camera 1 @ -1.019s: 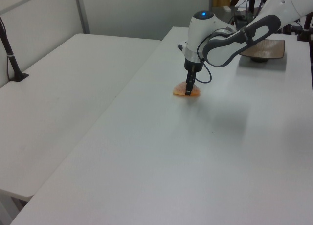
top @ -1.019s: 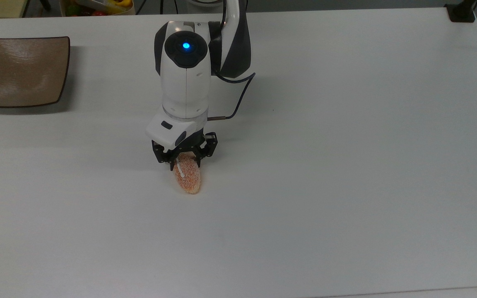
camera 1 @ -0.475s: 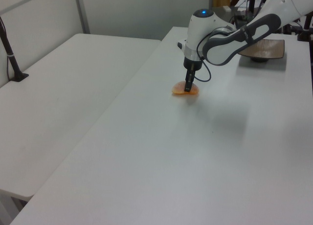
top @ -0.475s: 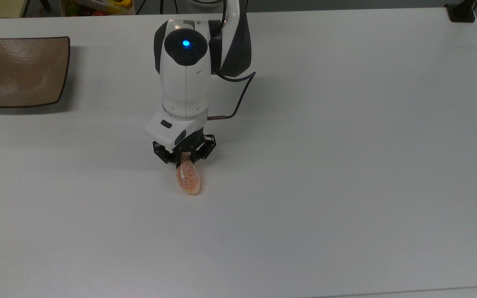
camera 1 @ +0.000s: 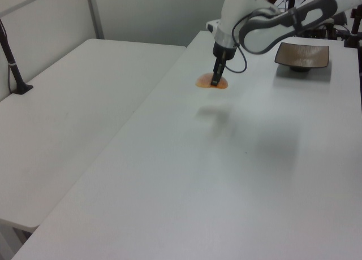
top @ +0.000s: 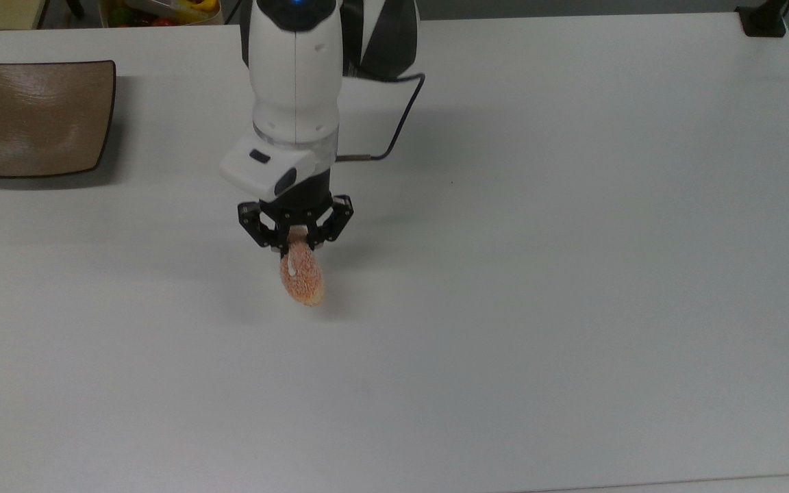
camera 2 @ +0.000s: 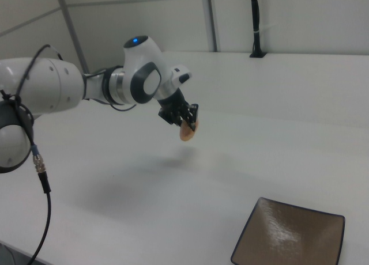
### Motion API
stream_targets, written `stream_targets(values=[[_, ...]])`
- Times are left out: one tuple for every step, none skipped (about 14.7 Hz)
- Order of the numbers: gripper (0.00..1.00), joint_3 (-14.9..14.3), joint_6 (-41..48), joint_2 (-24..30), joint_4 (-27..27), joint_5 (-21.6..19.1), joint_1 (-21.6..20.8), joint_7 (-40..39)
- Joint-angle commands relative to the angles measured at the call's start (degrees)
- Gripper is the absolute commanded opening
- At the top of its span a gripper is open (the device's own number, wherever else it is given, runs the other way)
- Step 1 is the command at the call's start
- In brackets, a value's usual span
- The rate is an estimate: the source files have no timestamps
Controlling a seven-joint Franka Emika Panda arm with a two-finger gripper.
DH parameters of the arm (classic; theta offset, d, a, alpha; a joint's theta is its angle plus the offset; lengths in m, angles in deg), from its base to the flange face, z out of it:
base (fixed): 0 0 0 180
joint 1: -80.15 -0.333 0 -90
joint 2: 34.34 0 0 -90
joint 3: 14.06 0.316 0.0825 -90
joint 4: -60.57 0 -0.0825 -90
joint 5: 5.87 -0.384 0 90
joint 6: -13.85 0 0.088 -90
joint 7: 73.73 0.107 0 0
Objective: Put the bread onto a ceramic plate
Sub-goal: 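Lift the bread roll and carry it toward the brown plate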
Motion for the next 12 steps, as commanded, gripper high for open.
stream_targets(values=[[0.31,0.23,3.98,7.23,3.06,-2.24,0.36,-0.31],[0.31,0.23,5.64,8.72,3.15,-3.21,0.88,-0.40],[0.32,0.23,7.92,10.22,3.15,-3.74,1.50,-0.58],[0.32,0.23,10.21,11.88,3.15,-3.84,1.68,-1.36],[0.32,0.14,12.32,13.47,3.15,-4.36,2.11,-2.41],[0.32,0.05,14.52,15.14,3.33,-5.76,2.73,-3.38],[0.32,-0.30,16.54,16.98,3.94,-7.25,3.25,-4.87],[0.32,-0.56,18.21,18.74,4.46,-8.22,3.69,-6.89],[0.32,-0.56,19.88,20.23,5.17,-8.84,4.74,-9.08],[0.32,-0.56,21.73,21.47,5.43,-9.11,5.80,-11.02],[0.32,-0.56,23.31,22.18,5.52,-9.11,6.68,-12.69],[0.32,-0.56,24.63,22.88,5.61,-9.11,8.08,-14.27]])
